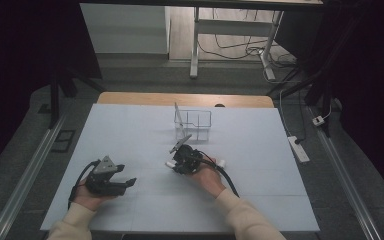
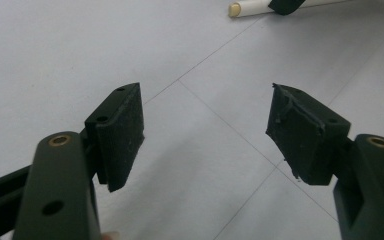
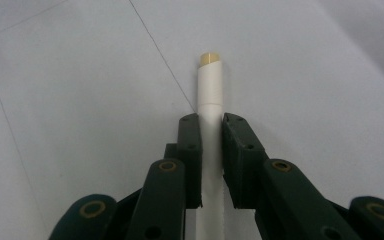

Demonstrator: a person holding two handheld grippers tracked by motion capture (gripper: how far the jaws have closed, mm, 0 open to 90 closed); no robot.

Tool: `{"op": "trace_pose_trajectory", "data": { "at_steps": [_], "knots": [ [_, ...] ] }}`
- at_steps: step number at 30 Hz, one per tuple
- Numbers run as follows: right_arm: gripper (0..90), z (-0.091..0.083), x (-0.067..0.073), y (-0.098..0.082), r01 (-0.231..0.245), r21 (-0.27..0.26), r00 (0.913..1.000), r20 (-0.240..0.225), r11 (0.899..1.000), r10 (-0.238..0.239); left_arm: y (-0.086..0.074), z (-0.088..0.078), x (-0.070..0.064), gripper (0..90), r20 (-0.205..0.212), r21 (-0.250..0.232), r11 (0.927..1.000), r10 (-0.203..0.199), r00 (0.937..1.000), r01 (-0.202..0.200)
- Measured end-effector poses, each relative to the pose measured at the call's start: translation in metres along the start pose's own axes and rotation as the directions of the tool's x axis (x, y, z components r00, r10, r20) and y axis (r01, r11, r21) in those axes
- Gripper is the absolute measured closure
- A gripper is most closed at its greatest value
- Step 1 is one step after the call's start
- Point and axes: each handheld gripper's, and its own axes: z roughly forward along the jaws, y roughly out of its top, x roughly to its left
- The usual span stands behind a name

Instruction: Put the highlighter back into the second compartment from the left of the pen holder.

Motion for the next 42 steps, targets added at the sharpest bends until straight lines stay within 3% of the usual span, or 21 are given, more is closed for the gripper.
{"op": "trace_pose_trajectory", "data": {
  "at_steps": [10,12,19,24,33,42],
  "knots": [
    [78.1,0.000,0.000,0.000,0.008,-0.008,0.9998,-0.017,1.000,-0.009,0.000,0.001,0.000,30.8,0.000,0.002,1.0000,0.000,1.0000,0.000],
    [78.2,0.000,0.001,0.001,0.005,-0.020,0.9994,-0.035,1.000,-0.006,0.000,0.000,0.000,30.8,0.000,0.001,1.0000,0.000,1.0000,0.000],
    [78.2,-0.006,0.003,0.003,0.031,-0.053,0.9992,-0.025,0.998,-0.032,0.000,0.000,0.000,30.8,0.000,0.000,1.0000,-0.002,1.0000,0.002],
    [78.2,-0.016,0.000,0.004,0.016,-0.091,0.9995,-0.024,0.996,-0.019,0.000,0.000,0.000,30.8,0.000,0.001,1.0000,-0.001,1.0000,0.001],
    [78.2,-0.038,-0.005,0.005,-0.012,-0.188,0.9995,-0.033,0.982,0.006,0.000,0.000,0.000,30.8,-0.001,0.001,1.0000,0.000,1.0000,0.000],
    [78.1,-0.059,-0.010,0.006,-0.035,-0.303,0.9991,-0.034,0.952,0.026,0.000,0.000,0.001,30.8,-0.002,0.001,1.0000,-0.002,1.0000,0.002]
  ]
}}
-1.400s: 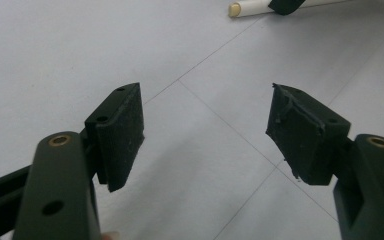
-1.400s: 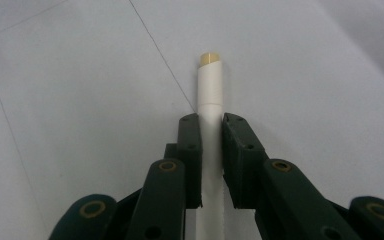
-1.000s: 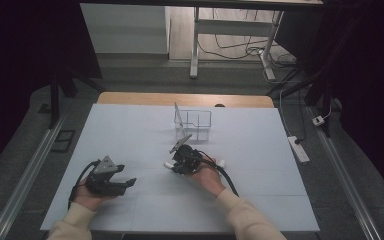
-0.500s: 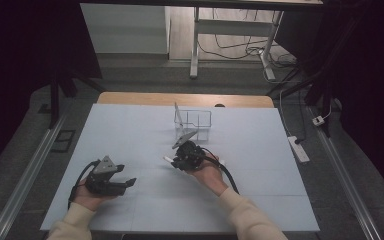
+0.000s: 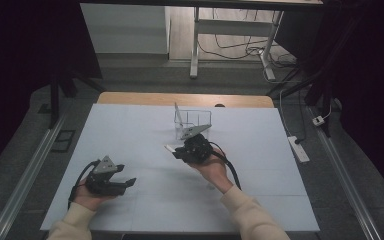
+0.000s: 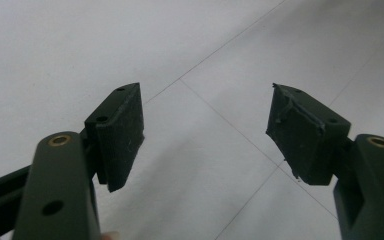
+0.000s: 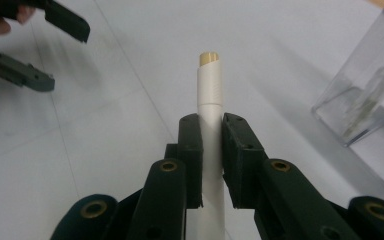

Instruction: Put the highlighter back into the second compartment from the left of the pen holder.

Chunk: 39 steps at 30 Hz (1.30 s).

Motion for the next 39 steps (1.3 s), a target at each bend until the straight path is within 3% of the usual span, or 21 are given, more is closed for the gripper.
{"op": "trace_pose_trajectory", "data": {
  "at_steps": [13,20,27,39],
  "knots": [
    [78.1,-0.028,-0.005,0.008,-0.014,-0.136,0.9995,0.025,0.991,0.018,0.000,0.000,0.000,30.8,0.000,0.003,1.0000,0.006,1.0000,-0.006],
    [78.1,-0.039,-0.008,0.009,-0.025,-0.200,0.9987,0.039,0.980,0.033,0.000,0.001,0.000,30.8,-0.001,0.003,1.0000,0.006,1.0000,-0.006],
    [78.1,-0.046,-0.011,0.009,-0.049,-0.233,0.9981,0.025,0.971,0.056,0.000,0.001,0.000,30.8,-0.001,0.003,1.0000,0.007,1.0000,-0.007],
    [78.1,-0.053,-0.015,0.009,-0.042,-0.267,0.9968,0.055,0.963,0.059,0.000,0.002,-0.001,30.6,-0.003,0.009,0.9999,0.009,1.0000,-0.009]
  ]
}}
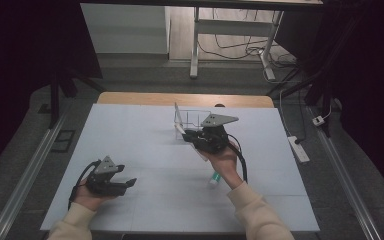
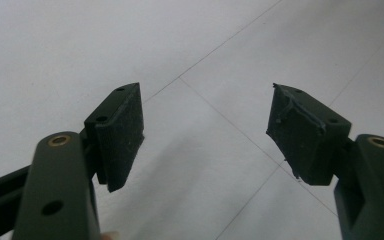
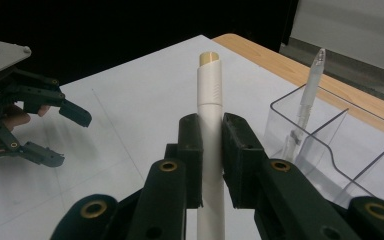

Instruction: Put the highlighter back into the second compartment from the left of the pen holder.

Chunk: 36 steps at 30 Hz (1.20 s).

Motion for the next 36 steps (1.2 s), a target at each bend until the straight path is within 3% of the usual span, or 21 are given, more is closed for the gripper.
{"op": "trace_pose_trajectory", "data": {
  "at_steps": [23,36],
  "knots": [
    [78.1,-0.009,-0.007,0.013,-0.009,-0.089,0.9994,0.033,0.996,0.012,0.001,0.001,-0.001,30.5,0.002,0.003,1.0000,0.002,1.0000,-0.002],
    [78.1,-0.007,-0.017,0.023,-0.007,-0.103,0.9978,0.064,0.995,0.014,0.001,0.002,-0.001,30.5,0.005,0.004,1.0000,0.002,1.0000,-0.002]
  ]
}}
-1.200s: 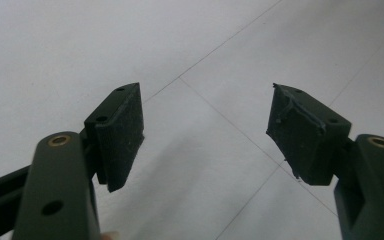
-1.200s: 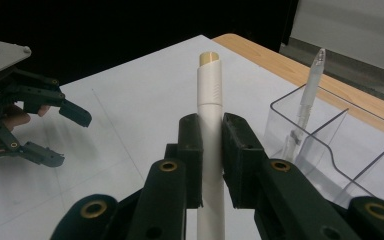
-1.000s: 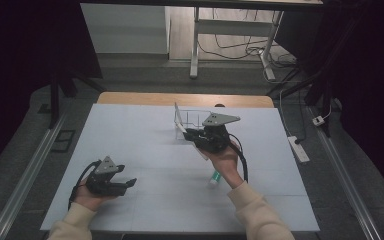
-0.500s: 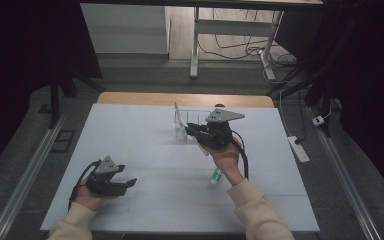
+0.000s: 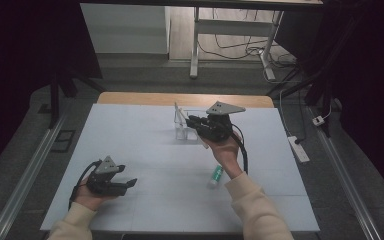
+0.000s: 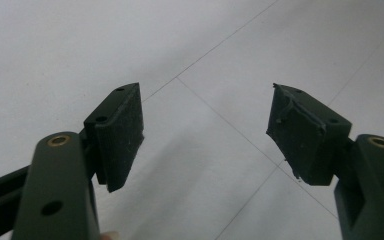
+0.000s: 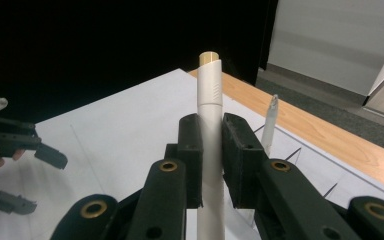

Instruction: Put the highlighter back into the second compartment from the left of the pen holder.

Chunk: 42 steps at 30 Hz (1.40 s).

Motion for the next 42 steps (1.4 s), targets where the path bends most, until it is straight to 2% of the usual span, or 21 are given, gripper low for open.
{"op": "trace_pose_trajectory", "data": {
  "at_steps": [20,42],
  "knots": [
    [78.1,0.005,-0.004,0.019,0.006,-0.029,0.9999,0.009,1.000,-0.005,0.000,0.000,0.000,30.7,-0.002,0.004,1.0000,0.003,1.0000,-0.003],
    [78.1,0.011,-0.009,0.024,-0.003,-0.035,0.9998,0.020,0.999,0.003,0.000,0.002,0.000,30.5,-0.003,0.012,0.9999,0.005,1.0000,-0.005]
  ]
}}
